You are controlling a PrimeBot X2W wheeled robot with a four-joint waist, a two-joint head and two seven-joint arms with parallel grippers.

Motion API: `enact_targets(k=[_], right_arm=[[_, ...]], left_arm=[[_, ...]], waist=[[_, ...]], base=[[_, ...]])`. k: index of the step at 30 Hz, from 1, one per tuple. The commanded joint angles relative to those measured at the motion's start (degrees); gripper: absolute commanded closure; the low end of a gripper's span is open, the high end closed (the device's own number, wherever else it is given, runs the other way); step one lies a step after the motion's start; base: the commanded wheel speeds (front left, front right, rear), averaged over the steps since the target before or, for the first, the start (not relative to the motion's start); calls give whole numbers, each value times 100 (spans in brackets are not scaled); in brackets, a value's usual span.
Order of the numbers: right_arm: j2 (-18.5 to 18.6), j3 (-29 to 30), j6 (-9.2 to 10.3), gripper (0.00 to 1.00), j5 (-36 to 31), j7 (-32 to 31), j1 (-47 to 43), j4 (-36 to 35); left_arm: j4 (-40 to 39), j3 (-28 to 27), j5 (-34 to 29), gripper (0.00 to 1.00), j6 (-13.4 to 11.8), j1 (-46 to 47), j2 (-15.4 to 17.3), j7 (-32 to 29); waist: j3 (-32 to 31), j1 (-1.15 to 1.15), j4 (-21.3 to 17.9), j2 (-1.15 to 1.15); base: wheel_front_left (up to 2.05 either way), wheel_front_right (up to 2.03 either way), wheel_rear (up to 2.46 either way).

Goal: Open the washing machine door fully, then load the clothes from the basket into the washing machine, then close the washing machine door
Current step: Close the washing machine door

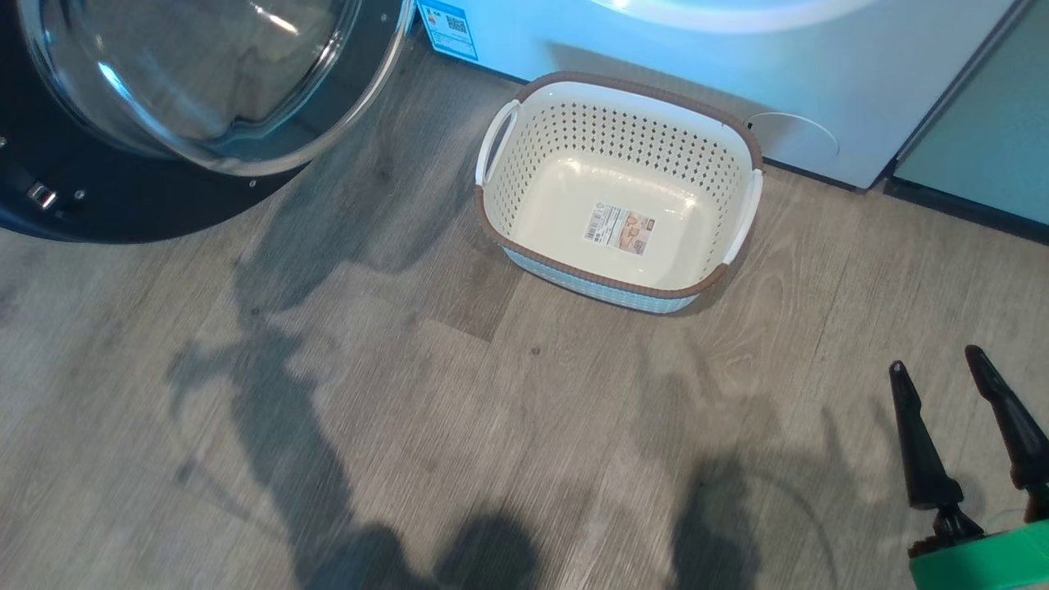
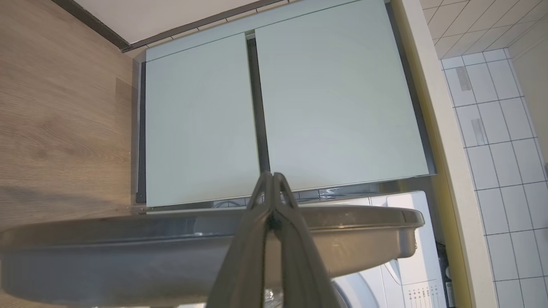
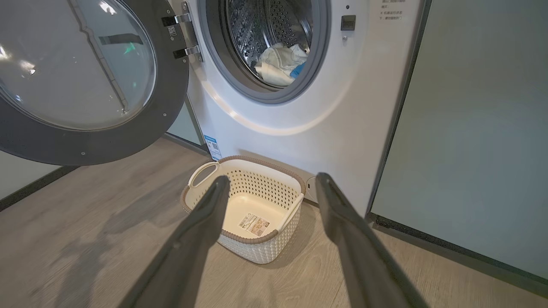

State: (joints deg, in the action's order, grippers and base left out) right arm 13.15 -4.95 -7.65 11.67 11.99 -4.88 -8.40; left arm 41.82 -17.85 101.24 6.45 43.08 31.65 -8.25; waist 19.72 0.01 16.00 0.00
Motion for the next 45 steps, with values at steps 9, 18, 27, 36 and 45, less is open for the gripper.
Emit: enact_targets(k=[9,18,27,36,45], right_arm=[[183,-55,16,0,8,-38,178,-207],[159,-14,16,0,23,-76,206,-219],[122,-20,16,0,23,-71,202,-184],[77,-34,16,0,33,-33,190,-127],[0,-93,16,0,69,19,161,-44]], left_arm=[[-67,51,-123,100,75,306,320,-303],[-204,266,-79,100,93,326,159,-865],[-637,444,27,100,101,258,-36,-1540],[-1295,560,132,100,102,-49,-173,-2238],[-2124,954,126,100,103,-292,-302,-2970]], waist=[[75,-1,35,0],[69,-1,146,0],[14,-1,293,0],[-67,-1,344,0],[-167,-1,301,0]], base=[[0,0,0],[0,0,0],[0,0,0],[0,0,0],[0,0,0]])
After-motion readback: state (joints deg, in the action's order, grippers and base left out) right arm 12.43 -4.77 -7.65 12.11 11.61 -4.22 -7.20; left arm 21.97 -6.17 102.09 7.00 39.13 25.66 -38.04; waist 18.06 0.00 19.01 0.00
